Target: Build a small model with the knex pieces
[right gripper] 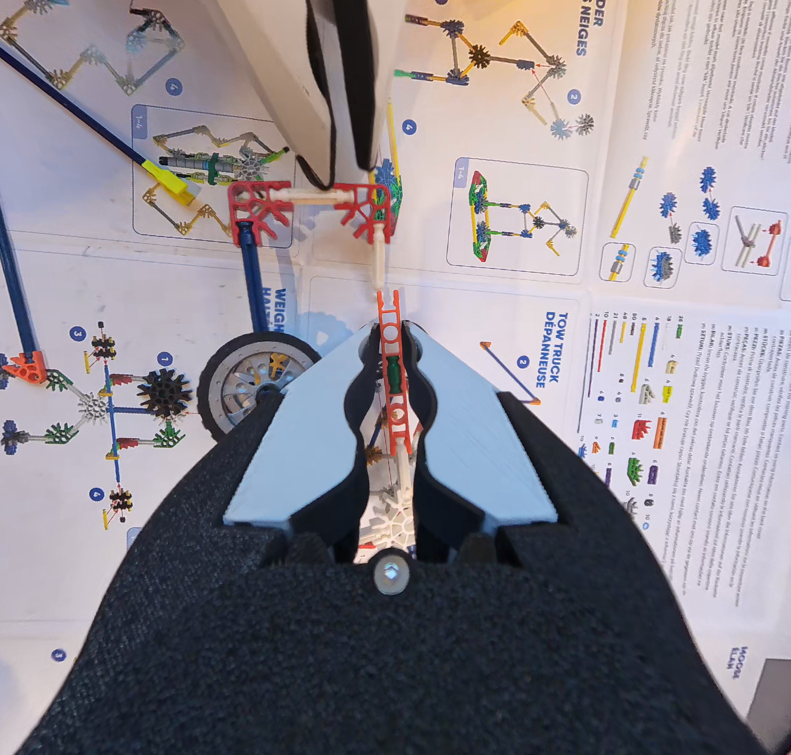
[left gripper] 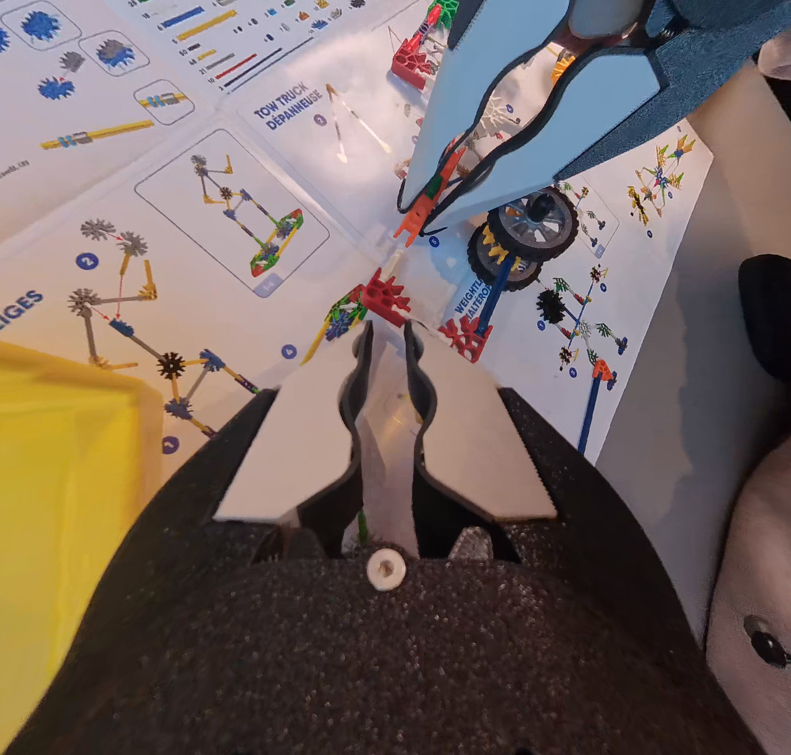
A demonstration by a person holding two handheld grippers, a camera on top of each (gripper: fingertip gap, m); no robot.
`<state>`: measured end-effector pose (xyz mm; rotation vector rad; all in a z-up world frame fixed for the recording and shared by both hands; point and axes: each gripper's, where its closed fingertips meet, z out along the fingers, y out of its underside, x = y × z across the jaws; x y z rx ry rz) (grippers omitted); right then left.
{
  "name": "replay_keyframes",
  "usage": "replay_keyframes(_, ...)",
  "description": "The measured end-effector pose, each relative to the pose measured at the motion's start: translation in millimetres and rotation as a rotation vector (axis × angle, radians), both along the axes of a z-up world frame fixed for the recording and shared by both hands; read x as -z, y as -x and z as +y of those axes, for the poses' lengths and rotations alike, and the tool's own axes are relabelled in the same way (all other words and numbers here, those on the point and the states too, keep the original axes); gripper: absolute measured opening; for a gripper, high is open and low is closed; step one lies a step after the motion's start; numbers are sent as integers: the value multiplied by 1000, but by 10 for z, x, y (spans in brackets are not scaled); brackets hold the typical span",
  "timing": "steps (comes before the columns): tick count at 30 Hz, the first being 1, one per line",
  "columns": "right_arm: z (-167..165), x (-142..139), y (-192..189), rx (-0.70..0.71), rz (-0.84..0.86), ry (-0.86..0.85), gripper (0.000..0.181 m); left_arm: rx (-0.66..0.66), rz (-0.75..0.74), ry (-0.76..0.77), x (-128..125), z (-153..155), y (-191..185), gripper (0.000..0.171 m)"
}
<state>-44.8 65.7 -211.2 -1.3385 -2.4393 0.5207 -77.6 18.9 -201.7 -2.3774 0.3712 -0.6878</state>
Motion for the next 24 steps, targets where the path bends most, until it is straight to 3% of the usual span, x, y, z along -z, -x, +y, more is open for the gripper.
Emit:
replay_keyframes(2, 10, -3, 9, 0, 0, -1, 8, -2, -3, 3, 62, 21, -38, 0)
replay_keyframes(8, 19, 15, -7, 8, -21, 1, 8, 18, 76, 5, 129, 52, -43, 0)
replay_keyframes(24, 8, 86, -10, 47, -108, 17, 7, 39, 113, -43, 158, 59, -61, 0)
